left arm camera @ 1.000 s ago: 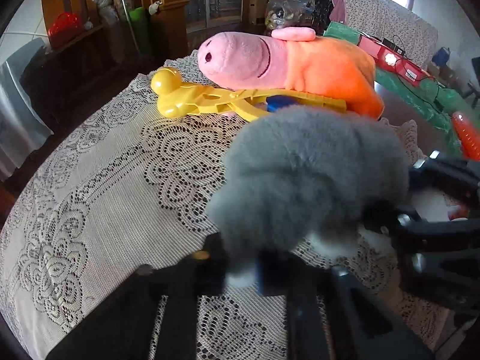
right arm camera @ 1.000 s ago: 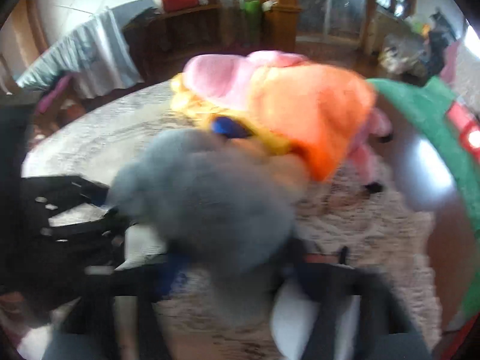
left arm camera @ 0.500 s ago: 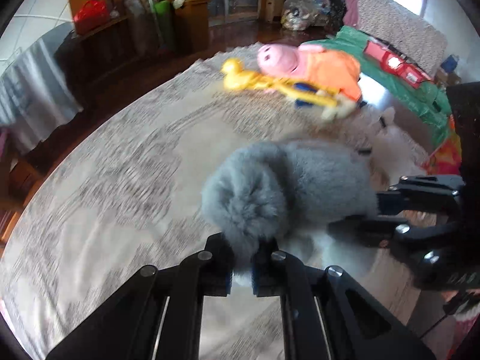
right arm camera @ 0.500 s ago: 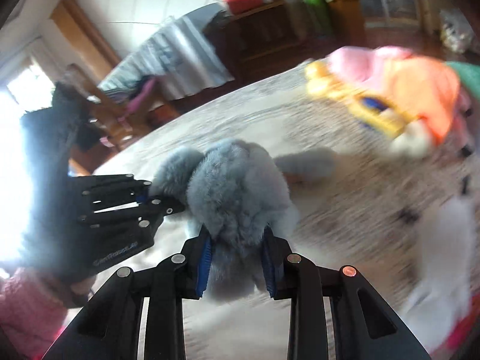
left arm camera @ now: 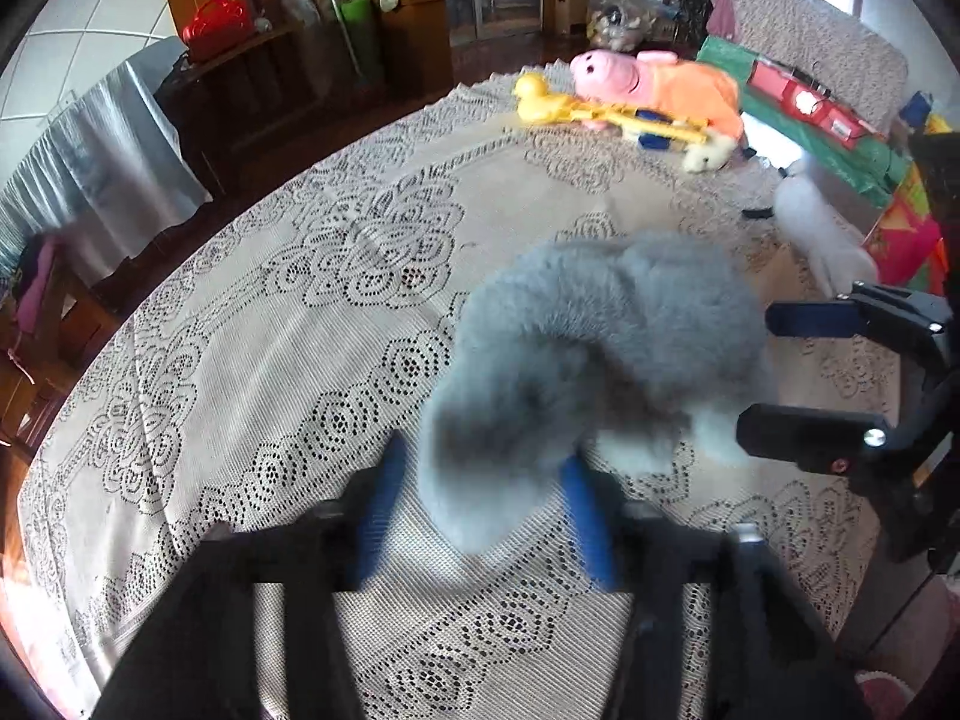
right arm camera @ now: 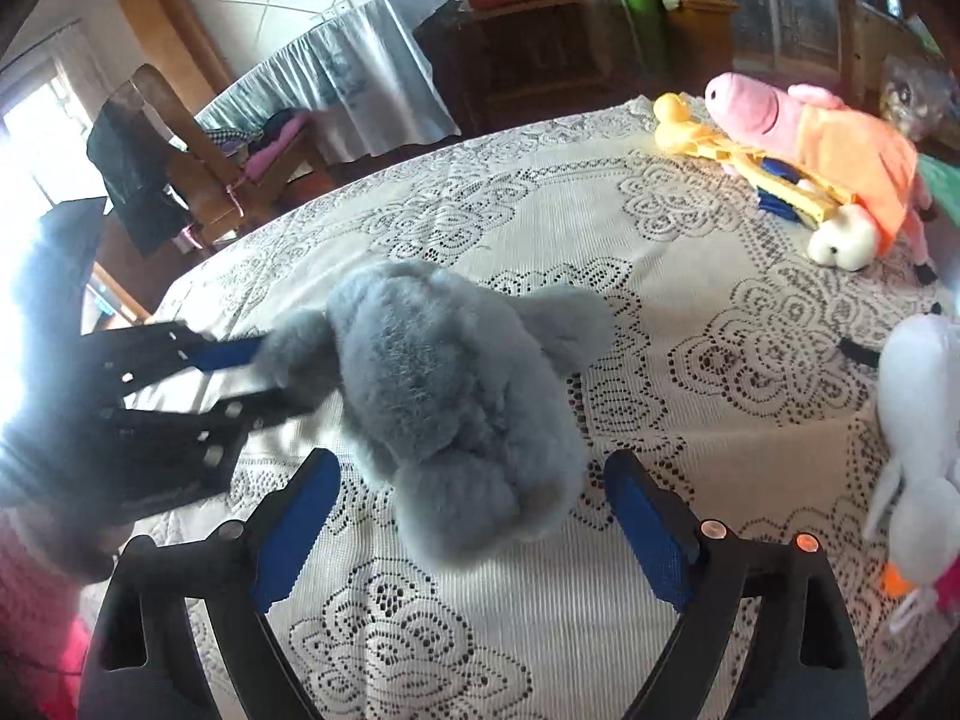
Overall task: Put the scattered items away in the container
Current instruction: 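Close the right tool on the grey elephant plush and lift it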
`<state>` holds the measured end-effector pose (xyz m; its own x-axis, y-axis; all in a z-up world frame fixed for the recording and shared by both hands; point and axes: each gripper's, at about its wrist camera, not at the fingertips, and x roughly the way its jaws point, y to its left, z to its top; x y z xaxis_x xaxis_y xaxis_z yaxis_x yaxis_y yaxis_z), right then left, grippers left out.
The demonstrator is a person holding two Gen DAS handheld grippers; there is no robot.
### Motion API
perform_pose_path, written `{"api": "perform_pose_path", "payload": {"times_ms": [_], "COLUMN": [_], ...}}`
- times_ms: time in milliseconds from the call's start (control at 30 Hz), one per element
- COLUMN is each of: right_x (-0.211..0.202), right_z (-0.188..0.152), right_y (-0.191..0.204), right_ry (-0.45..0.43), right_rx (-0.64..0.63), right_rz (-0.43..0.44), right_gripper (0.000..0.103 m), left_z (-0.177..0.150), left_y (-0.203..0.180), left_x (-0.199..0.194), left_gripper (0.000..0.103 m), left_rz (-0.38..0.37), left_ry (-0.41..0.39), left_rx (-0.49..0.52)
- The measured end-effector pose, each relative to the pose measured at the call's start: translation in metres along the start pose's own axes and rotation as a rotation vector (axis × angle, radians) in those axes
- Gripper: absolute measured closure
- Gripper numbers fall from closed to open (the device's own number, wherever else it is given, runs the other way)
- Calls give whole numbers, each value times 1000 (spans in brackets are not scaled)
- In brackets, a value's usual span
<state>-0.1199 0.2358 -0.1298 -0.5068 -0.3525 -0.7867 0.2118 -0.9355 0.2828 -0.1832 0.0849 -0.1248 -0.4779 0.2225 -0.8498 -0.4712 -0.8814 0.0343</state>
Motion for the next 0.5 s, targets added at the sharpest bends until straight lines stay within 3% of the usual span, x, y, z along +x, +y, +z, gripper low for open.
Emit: {"api": "perform_pose_path", "payload": {"times_ms": [33,167,500], "right_x": [0,2,18], "right_z": [0,0,11], "right_y": [1,6,0], "right_ry": [-2,-7,-4], "right_rx": [3,17,32], "right_rz": [-3,-26,-77], "right_gripper": [13,7,7], "left_z": [-1,-4,3], "left_y": [1,4,7], "left_x": [-2,2,29], "left_gripper": [15,15,15], "left_rz": [10,46,-2], "left_ry": [-6,2,-9], "left_rx": [-4,-15,-49]}}
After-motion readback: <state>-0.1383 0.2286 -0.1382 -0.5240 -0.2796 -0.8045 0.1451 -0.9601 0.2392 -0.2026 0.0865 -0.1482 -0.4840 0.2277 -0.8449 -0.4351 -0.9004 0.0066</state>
